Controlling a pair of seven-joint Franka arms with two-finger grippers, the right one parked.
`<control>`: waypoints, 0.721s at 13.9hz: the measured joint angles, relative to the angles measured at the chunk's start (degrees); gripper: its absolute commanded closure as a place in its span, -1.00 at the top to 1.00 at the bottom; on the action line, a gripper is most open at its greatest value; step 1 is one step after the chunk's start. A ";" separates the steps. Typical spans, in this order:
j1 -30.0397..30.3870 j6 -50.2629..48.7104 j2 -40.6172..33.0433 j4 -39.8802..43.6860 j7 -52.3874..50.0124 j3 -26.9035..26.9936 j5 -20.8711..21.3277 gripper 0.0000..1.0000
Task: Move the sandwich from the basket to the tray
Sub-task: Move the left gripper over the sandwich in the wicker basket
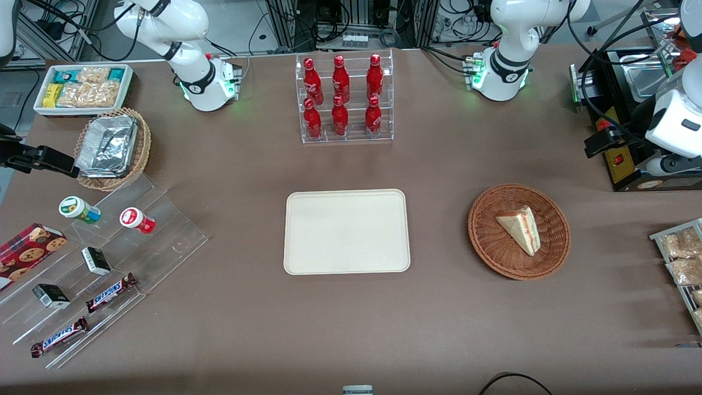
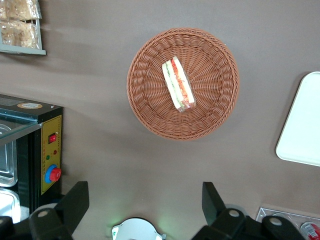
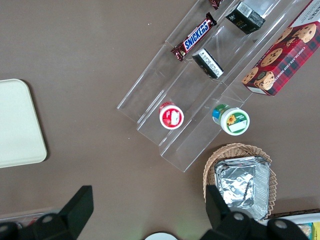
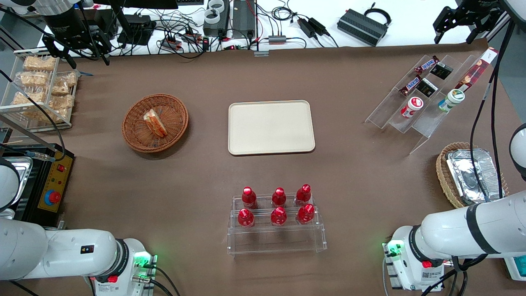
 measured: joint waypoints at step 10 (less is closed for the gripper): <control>-0.01 19.51 -0.14 -17.18 -2.95 0.14 -0.01 1.00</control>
